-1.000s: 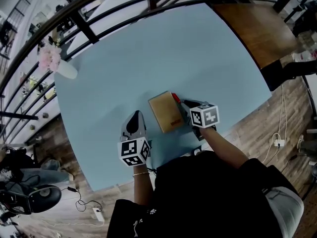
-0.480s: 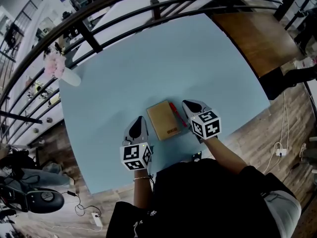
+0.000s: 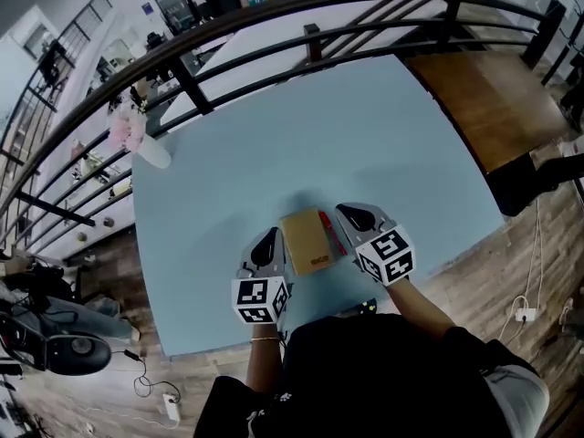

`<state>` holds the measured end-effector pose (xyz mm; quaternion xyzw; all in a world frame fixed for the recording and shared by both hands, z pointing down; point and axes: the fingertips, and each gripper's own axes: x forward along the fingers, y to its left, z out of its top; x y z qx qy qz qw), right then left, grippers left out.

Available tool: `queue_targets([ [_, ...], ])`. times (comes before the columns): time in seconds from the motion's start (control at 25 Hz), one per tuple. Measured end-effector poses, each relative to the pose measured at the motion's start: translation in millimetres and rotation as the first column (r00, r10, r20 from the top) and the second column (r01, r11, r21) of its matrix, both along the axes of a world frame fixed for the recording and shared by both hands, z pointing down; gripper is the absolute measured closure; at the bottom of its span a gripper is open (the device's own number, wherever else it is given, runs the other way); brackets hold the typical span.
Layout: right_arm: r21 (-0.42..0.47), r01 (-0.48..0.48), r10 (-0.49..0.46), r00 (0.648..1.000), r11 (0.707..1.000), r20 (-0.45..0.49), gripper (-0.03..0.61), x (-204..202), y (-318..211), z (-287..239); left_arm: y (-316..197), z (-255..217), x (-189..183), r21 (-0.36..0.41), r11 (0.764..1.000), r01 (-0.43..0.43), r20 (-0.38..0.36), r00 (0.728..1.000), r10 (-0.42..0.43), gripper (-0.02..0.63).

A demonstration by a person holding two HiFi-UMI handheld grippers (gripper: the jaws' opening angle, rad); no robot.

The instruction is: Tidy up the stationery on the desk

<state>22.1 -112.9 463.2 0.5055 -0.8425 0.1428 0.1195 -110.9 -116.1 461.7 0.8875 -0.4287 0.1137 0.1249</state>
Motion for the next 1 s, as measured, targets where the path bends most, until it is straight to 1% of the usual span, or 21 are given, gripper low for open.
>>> queue_targets([
  [0.12,0.025,0.025,-0.025,1.000,0.999,0.019,0.568,-2.8,-0.2,-7.8,2.0,-5.9,2.4,0.015,1.000,0.003,0.002,1.000,-0.003,0.617],
  [0.28,0.026,0.048,-0.050,0.997,0.998,0.052,0.568,-3.2,-0.1,-10.7,8.3,-9.4,4.1,0.017,1.000,0.023,0.003,1.000,-0.023,0.617],
  [0.52,0.039,0.088,-0.090,0.994,0.995,0.055,0.568,-12.9,-0.7,-13.2,12.9,-10.2,-5.6,0.019,0.998,0.061,0.007,0.998,-0.061,0.617],
  [0.72,0.038,0.103,-0.105,0.992,0.994,0.065,0.568,-17.2,1.9,-16.4,19.3,-12.2,-11.6,0.010,0.997,0.077,0.018,0.997,-0.078,0.617],
  [0.84,0.036,0.105,-0.107,0.992,0.994,0.073,0.568,-17.3,3.0,-16.5,19.4,-14.0,-12.9,0.021,0.996,0.088,0.015,0.996,-0.089,0.617],
  [1.0,0.042,0.098,-0.101,0.992,0.994,0.081,0.568,-17.6,6.3,-18.1,21.7,-14.7,-15.1,0.021,0.996,0.085,0.018,0.996,-0.085,0.617],
])
